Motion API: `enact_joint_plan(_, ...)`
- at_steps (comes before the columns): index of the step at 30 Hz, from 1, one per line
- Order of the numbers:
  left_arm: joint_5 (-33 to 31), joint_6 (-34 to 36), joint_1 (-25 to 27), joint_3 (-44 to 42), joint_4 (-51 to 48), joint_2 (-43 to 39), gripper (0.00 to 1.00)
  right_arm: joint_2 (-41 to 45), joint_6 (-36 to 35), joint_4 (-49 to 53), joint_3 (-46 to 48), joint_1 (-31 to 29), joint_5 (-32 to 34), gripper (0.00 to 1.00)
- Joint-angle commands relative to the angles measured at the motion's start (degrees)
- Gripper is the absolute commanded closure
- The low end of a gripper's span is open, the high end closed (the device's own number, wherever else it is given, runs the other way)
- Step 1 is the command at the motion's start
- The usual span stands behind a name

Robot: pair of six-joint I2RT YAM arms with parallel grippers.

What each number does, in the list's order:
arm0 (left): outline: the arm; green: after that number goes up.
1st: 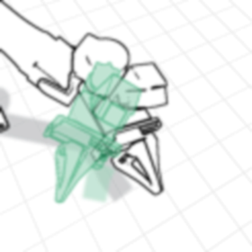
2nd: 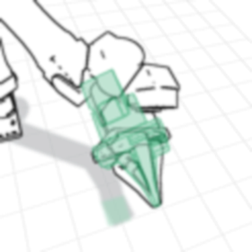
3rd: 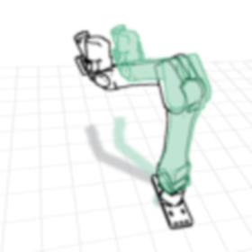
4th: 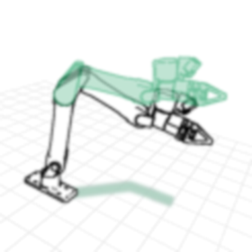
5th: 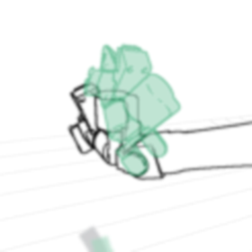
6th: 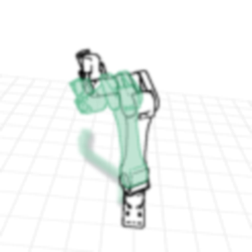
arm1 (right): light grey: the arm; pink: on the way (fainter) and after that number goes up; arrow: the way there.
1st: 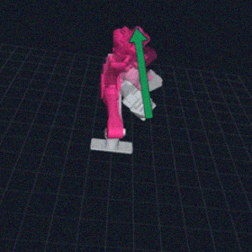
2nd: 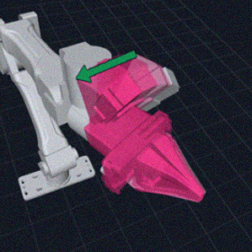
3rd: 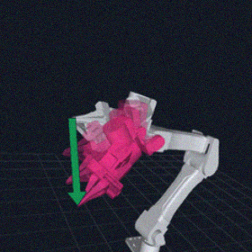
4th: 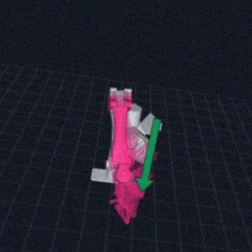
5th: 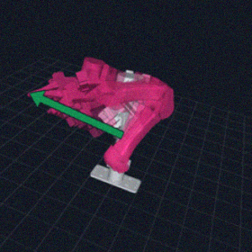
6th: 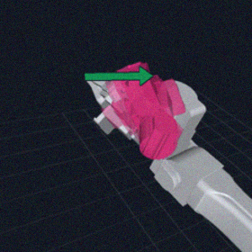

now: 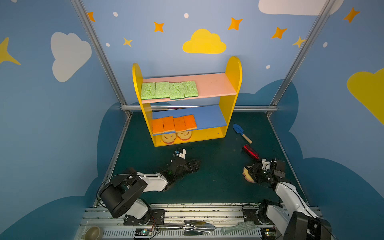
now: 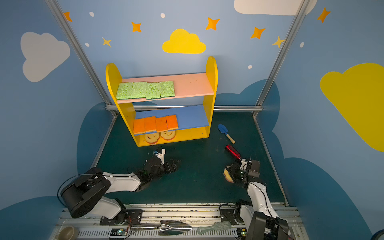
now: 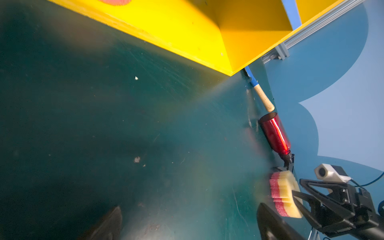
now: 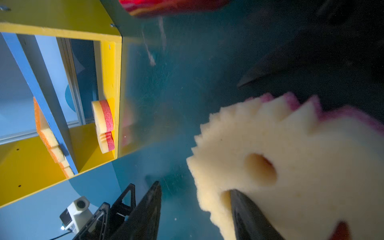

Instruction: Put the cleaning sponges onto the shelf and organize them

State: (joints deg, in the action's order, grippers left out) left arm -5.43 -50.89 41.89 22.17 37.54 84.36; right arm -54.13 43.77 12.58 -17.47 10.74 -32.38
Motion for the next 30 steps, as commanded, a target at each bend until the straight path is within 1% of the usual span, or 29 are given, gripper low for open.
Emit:
enact_joint_plan(1, -2.25, 0.13, -0.31, -0.07, -4.55, -2.43, 0.01, 0.52, 3.58, 0.45, 1.48, -4.13, 2.64, 0.46)
enact_joint_plan(5, -3.26, 0.61, -0.55, -0.31, -7.27, -5.07, 0.00, -1.14, 6.88, -4.21, 1.23, -9.75, 3.22, 0.46)
enact_joint_plan(10, -3.97, 0.71, -0.98, -1.68, -9.36, -8.33, 0.00, -7.82, 10.21, -9.98, -2.08, -19.79, 5.27, 0.46)
enact_joint_plan(12, -4.22, 0.71, -1.19, -2.42, -10.24, -9.72, 0.00, -11.87, 10.37, -10.64, -5.19, -24.09, 5.57, 0.45)
enact_joint_plan(15, -4.74, 0.71, -1.60, -3.65, -12.02, -12.54, 0.00, -20.45, 9.76, -10.76, -11.52, -30.12, 4.31, 0.45)
enact_joint_plan(18, -5.58, 0.71, -2.06, -4.88, -15.01, -16.20, 0.00, -29.22, 10.26, -15.91, -16.78, -37.23, 2.79, 0.45)
enact_joint_plan(22, -6.42, 0.79, -3.19, -6.89, -20.29, -22.83, 0.00, -38.02, 10.75, -19.67, -24.46, -45.27, 4.78, 0.45)
enact_joint_plan(25, -7.46, 0.91, -4.19, -8.94, -24.89, -29.41, 0.00, -43.74, 11.67, -21.80, -29.43, -48.20, 4.77, 0.45)
enact_joint_plan(30, -7.41, 1.14, -5.78, -12.74, -29.36, -38.97, 0.00, -49.84, 12.08, -23.66, -37.15, -51.07, 1.88, 0.45)
